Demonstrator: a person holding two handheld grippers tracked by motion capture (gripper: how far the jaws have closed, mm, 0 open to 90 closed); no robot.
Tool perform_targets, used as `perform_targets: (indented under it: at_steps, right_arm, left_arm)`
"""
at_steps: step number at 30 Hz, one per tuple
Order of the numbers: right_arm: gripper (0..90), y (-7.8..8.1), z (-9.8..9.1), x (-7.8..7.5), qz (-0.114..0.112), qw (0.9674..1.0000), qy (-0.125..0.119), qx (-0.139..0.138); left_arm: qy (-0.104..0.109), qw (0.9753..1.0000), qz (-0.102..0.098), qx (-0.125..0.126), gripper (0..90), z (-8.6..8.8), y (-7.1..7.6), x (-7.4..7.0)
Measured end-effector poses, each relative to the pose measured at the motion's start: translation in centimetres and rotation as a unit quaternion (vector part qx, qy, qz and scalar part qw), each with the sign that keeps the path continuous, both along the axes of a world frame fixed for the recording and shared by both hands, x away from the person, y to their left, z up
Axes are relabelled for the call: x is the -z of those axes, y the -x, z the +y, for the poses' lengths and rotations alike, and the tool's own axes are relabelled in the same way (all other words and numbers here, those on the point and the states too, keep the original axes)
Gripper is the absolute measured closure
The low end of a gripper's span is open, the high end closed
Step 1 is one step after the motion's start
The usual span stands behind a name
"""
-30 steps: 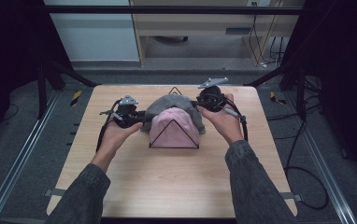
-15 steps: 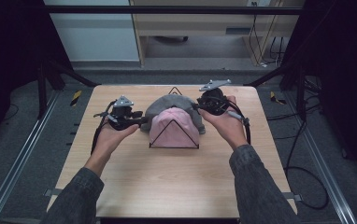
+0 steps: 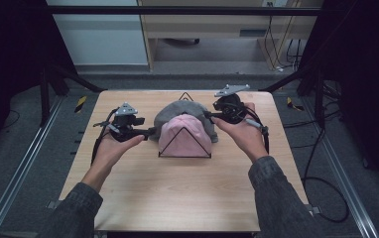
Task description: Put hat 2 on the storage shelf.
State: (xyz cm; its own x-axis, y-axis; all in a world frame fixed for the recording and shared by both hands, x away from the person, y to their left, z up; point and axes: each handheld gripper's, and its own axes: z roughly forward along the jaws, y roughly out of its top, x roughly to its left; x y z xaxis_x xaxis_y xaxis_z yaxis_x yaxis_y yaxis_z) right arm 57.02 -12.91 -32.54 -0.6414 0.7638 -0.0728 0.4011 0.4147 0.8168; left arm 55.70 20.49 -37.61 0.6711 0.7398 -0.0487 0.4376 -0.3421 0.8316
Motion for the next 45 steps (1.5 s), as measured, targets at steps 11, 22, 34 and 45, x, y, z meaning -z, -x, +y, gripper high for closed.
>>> perform_targets:
  at_steps: [11,22,34,45]
  right_arm:
    - [24.8,1.7,-0.6,-0.2,-0.024,0.9995,-0.005,0.018]
    - [19.1,3.6,-2.5,-0.5,-0.038,0.9989,-0.010,0.027]
    - [10.0,6.3,-4.9,1.5,-0.027,0.9989,-0.008,0.038]
    - [8.2,8.8,-7.2,5.9,0.001,0.9987,0.006,0.051]
  left_arm:
    - [-0.009,0.9999,0.000,0.006,10.4,-0.2,1.9,-0.5]
    - [-0.031,0.9994,-0.001,0.013,5.5,1.2,4.0,0.4]
    - [-0.057,0.9982,0.007,0.015,4.8,3.0,6.0,1.6]
    - [-0.097,0.9942,0.040,0.024,4.6,4.4,7.6,4.5]
